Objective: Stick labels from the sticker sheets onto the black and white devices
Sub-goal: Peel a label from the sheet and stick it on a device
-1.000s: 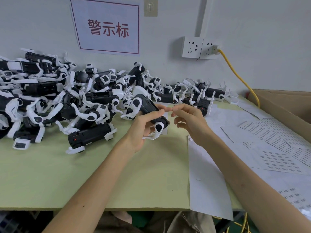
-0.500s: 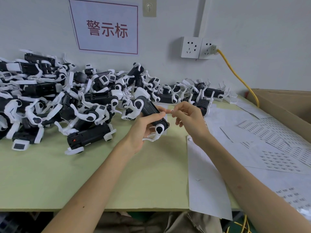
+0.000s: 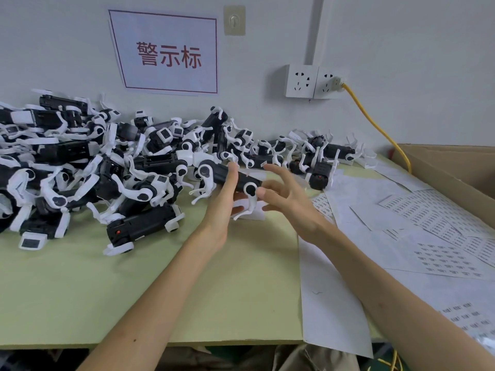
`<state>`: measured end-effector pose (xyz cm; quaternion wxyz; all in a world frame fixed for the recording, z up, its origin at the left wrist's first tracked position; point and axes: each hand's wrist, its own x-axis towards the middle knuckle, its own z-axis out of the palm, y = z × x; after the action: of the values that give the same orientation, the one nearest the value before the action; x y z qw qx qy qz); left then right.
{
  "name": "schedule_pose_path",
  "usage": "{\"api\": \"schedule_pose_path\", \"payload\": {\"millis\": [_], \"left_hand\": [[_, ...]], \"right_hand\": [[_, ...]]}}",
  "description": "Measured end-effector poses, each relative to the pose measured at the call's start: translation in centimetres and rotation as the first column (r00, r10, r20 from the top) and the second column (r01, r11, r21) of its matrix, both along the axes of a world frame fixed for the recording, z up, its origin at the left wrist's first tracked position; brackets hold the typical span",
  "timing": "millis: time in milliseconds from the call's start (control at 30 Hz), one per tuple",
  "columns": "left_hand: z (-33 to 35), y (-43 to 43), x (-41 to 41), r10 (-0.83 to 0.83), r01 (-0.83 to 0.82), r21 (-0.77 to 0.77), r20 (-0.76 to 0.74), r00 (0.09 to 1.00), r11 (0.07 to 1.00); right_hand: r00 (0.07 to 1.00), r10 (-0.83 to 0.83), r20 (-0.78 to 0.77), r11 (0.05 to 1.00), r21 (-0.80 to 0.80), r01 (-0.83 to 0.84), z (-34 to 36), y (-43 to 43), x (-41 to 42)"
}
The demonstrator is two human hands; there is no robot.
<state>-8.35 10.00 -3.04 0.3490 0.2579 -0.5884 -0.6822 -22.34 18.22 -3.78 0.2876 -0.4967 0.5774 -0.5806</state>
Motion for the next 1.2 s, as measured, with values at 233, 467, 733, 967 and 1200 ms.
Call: {"api": "schedule_pose_path", "payload": {"millis": [233, 467, 733, 967, 1200], "left_hand": [[-0.2, 0.2, -0.2, 0.006, -0.002, -0.049, 0.071, 0.997, 0.999], [-0.6, -0.2, -0.3, 0.01, -0.009, -0.017, 0.05, 0.999, 1.0], [-0.6, 0.5, -0.2, -0.056, 0.074, -0.255, 0.079, 0.995, 0.964], [-0.8, 0.1, -0.4, -0.048, 0.086, -0.385, 0.108, 0.993, 0.919], [-1.0, -1.7, 0.1, 0.188, -0.171, -0.333, 0.018, 0.982, 0.927]], "right_hand": [[1.0, 0.007, 0.018, 1.0, -0.026, -0.006, 0.3, 0.2, 0.0], [0.993, -0.045, 0.105, 0.993, -0.106, 0.056, 0.0, -0.2, 0.2], [0.912, -0.282, 0.298, 0.927, -0.161, 0.339, 0.5, -0.6, -0.5], [0.797, -0.379, 0.471, 0.854, -0.154, 0.497, 0.7, -0.4, -1.4], [0.578, -0.344, 0.74, 0.855, -0.007, 0.519, 1.3, 0.2, -3.3]]}}
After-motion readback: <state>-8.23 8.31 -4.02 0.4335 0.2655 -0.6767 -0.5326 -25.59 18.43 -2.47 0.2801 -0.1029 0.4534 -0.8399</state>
